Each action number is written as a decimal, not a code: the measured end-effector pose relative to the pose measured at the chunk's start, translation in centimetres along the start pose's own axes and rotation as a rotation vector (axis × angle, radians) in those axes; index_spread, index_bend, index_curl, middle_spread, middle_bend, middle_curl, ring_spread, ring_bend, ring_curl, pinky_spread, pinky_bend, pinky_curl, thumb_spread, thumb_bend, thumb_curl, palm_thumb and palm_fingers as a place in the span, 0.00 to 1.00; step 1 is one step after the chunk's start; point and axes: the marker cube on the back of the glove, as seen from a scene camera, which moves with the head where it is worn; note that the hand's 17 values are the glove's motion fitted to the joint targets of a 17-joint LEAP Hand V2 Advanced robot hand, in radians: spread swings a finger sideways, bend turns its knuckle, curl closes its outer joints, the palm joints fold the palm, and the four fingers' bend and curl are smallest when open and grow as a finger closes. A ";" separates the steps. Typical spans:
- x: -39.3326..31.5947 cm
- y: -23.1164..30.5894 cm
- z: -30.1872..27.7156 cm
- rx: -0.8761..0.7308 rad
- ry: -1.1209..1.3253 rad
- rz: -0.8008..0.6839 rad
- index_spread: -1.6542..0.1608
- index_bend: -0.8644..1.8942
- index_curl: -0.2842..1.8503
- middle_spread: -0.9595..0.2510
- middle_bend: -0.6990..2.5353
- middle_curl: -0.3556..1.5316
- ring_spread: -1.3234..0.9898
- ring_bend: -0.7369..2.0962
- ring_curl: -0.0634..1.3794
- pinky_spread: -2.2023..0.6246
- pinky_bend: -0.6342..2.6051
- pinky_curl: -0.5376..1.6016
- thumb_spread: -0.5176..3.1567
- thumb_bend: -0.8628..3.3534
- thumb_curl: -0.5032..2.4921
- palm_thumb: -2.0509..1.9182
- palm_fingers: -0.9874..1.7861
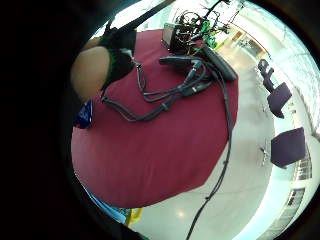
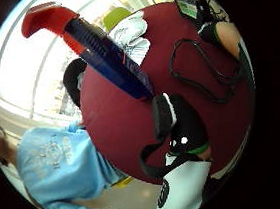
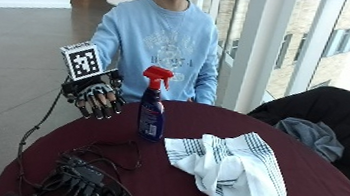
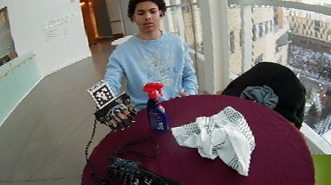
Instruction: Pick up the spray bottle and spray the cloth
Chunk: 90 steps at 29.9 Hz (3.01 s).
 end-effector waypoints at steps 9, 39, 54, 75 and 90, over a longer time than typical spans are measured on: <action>-0.9 -0.5 0.8 -0.029 -0.183 -0.011 0.73 0.37 0.29 0.75 0.28 0.35 0.55 0.33 0.22 0.85 0.26 0.38 0.46 0.25 0.25 0.67 0.63; -9.9 -6.0 7.7 0.055 -1.089 -0.072 0.73 0.36 0.25 0.74 0.29 0.39 0.56 0.37 0.27 0.85 0.27 0.41 0.43 0.22 0.28 0.71 0.64; -11.1 -7.3 6.8 0.067 -1.110 -0.105 0.75 0.36 0.27 0.72 0.27 0.40 0.54 0.41 0.30 0.84 0.28 0.42 0.38 0.23 0.33 0.78 0.70; -13.2 -16.5 3.2 -0.348 -0.824 -0.037 0.77 0.36 0.27 0.73 0.27 0.40 0.56 0.41 0.29 0.85 0.28 0.42 0.35 0.21 0.37 0.79 0.71; -13.7 -17.9 2.6 -0.469 -0.771 0.091 0.79 0.35 0.27 0.73 0.28 0.42 0.57 0.42 0.30 0.85 0.28 0.42 0.36 0.20 0.37 0.77 0.73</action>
